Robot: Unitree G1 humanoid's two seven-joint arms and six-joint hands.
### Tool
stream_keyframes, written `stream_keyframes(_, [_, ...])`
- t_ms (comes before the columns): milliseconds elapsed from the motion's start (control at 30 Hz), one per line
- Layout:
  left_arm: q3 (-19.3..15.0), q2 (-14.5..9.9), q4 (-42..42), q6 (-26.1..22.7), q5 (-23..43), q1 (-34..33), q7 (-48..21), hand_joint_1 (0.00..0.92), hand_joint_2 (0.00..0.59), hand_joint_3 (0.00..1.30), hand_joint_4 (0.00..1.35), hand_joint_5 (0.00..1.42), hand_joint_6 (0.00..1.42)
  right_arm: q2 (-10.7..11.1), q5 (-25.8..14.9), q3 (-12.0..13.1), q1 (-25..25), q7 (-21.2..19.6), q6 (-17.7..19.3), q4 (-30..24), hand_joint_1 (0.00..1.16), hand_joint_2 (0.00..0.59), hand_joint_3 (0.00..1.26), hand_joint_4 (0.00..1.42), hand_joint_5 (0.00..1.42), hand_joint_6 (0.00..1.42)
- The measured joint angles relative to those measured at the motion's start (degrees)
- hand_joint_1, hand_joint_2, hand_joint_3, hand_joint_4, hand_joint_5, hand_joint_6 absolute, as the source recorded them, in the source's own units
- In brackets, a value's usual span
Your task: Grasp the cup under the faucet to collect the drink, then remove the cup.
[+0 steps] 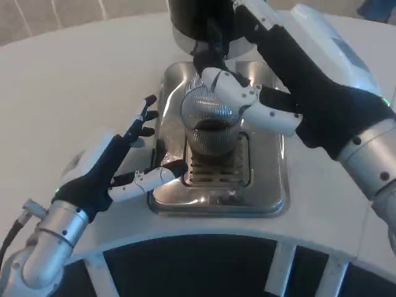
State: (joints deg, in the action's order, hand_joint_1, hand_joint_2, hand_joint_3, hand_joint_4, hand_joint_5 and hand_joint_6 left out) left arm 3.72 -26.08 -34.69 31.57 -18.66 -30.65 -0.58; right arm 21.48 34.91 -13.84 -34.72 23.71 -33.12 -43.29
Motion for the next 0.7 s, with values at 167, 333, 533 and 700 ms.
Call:
stream_keyframes(167, [0.24, 0.03, -0.02, 0.10, 0.00, -0.02, -0.12, 0.189, 0.035, 0.00, 0.00, 0.20, 0.25, -0.60, 2.20, 0.59, 3.08, -1.09, 1.64, -1.31, 0.26, 0.474, 0.00, 0.00, 0.00, 0.00])
stream_keyframes(333, [0.62, 0.03, -0.81, 0.31, 0.00, -0.79, -0.32, 0.188, 0.034, 0.00, 0.00, 0.20, 0.25, -0.70, 9.87, 0.78, 8.61, -1.35, 1.80, -5.58, 0.31, 0.487, 0.00, 0.00, 0.00, 0.00])
stream_keyframes(533, [0.80, 0.01, -2.42, 1.01, 0.02, -1.48, -0.32, 0.185, 0.035, 0.00, 0.00, 0.20, 0.25, -0.95, 14.81, 2.22, 13.81, 0.68, 1.45, -8.15, 0.32, 0.488, 0.00, 0.00, 0.00, 0.00])
stream_keyframes(700, [1.18, 0.03, -4.04, 1.36, 0.03, -1.83, -0.29, 0.179, 0.036, 0.00, 0.00, 0.20, 0.25, -2.57, 17.24, 4.77, 16.77, 2.46, 0.85, -10.54, 0.33, 0.488, 0.00, 0.00, 0.00, 0.00])
